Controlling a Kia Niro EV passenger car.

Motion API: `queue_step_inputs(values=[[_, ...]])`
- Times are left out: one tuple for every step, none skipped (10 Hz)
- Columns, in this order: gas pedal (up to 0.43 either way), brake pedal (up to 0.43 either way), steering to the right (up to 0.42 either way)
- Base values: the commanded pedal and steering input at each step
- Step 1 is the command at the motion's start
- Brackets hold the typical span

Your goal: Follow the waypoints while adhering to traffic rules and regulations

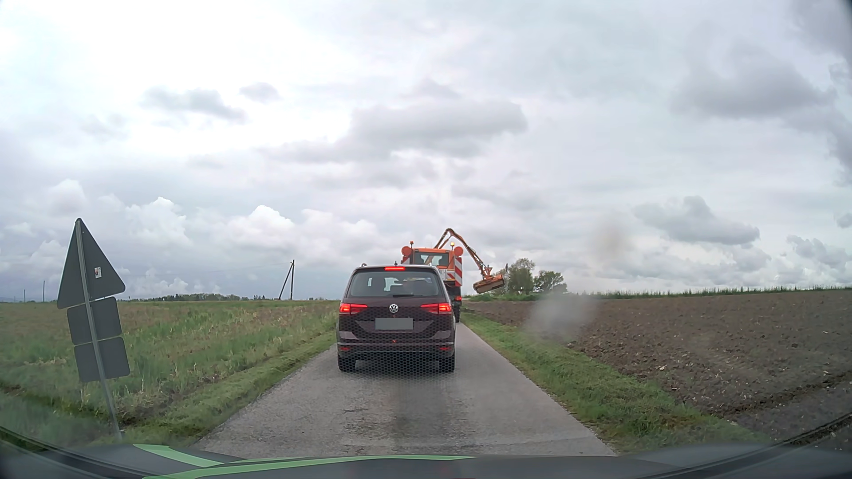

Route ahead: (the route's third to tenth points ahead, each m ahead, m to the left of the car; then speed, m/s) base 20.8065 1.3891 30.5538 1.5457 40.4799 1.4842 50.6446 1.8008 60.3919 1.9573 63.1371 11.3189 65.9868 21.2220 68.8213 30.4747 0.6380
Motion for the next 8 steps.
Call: queue_step_inputs(values=[[0.0, 0.085, 0.005], [0.0, 0.073, 0.005], [0.0, 0.061, 0.005], [0.0, 0.024, 0.005], [0.0, 0.006, 0.005], [0.0, 0.0, 0.005], [0.0, 0.0, 0.007], [0.0, 0.0, 0.008]])
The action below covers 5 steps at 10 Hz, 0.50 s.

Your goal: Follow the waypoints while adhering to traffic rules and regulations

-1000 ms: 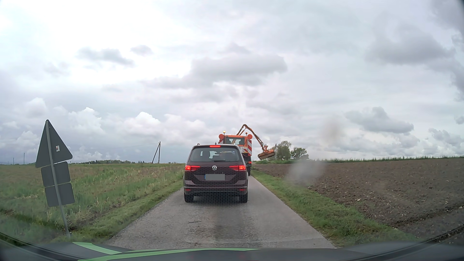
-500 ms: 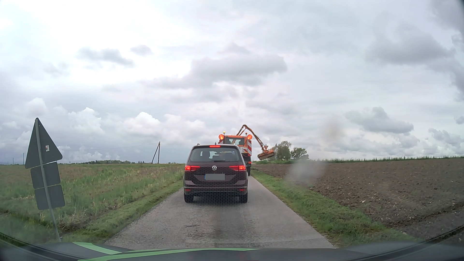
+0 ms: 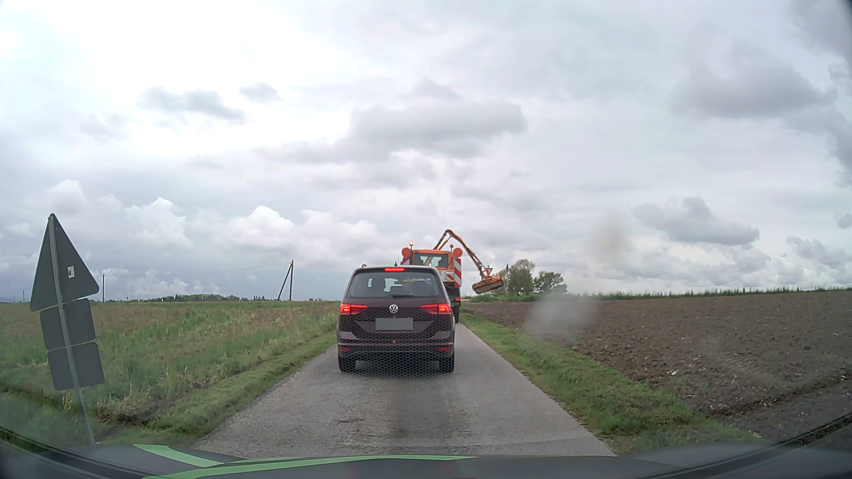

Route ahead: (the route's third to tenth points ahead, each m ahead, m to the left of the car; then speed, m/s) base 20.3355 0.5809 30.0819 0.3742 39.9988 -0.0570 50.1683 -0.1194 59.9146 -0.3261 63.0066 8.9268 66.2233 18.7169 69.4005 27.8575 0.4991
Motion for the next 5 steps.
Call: queue_step_inputs(values=[[0.0, 0.0, 0.008], [0.0, 0.0, 0.008], [0.0, 0.0, 0.008], [0.0, 0.0, 0.008], [0.0, 0.0, 0.008]])
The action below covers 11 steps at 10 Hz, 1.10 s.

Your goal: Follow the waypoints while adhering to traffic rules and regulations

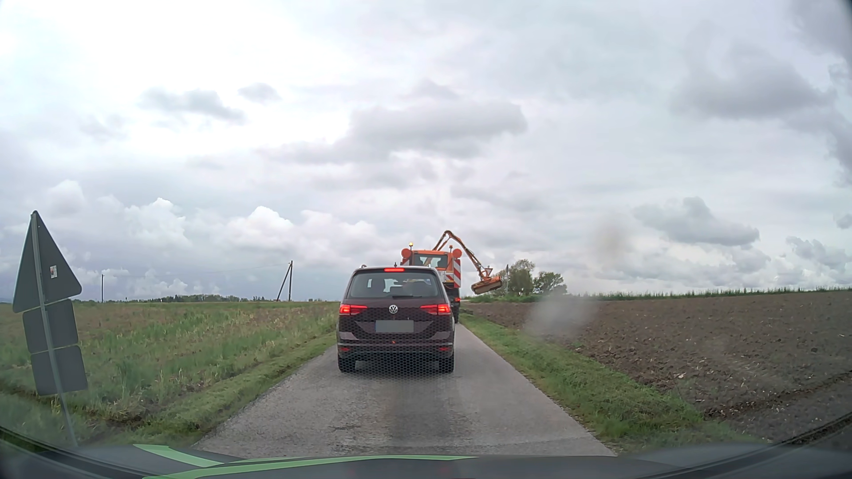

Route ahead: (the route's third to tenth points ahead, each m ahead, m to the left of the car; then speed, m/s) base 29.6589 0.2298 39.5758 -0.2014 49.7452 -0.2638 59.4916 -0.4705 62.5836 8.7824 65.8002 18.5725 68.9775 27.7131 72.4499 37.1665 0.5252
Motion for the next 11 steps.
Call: queue_step_inputs(values=[[0.0, 0.0, 0.008], [0.0, 0.0, 0.008], [0.0, 0.0, 0.008], [0.0, 0.0, 0.008], [0.0, 0.0, 0.008], [0.0, 0.0, 0.008], [0.0, 0.0, 0.008], [0.0, 0.0, 0.008], [0.0, 0.0, 0.008], [0.0, 0.0, 0.008], [0.0, 0.0, 0.008]])
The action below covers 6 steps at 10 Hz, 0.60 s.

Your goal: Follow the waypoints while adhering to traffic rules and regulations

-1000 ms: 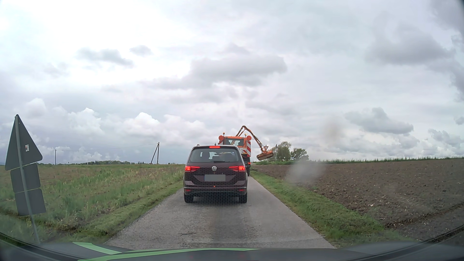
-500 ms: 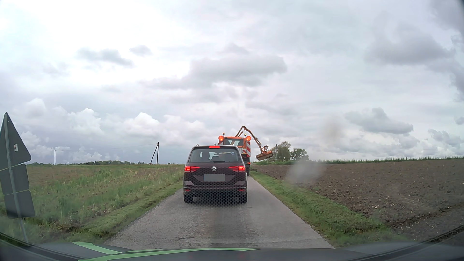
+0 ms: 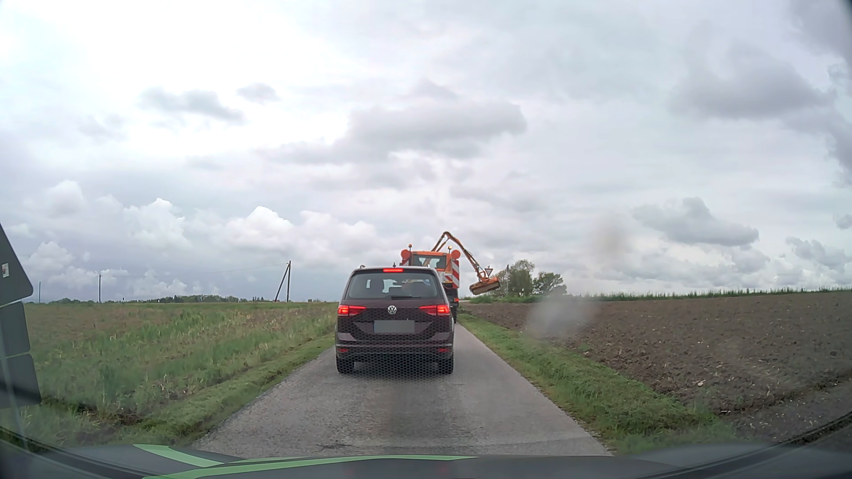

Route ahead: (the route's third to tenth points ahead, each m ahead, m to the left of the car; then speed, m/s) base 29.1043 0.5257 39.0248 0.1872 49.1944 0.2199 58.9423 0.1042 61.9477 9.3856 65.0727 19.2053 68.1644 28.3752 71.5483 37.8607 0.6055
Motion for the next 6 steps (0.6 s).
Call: queue_step_inputs(values=[[0.0, 0.0, 0.008], [0.0, 0.0, 0.008], [0.0, 0.0, 0.008], [0.0, 0.0, 0.008], [0.0, 0.0, 0.008], [0.0, 0.0, 0.009]])
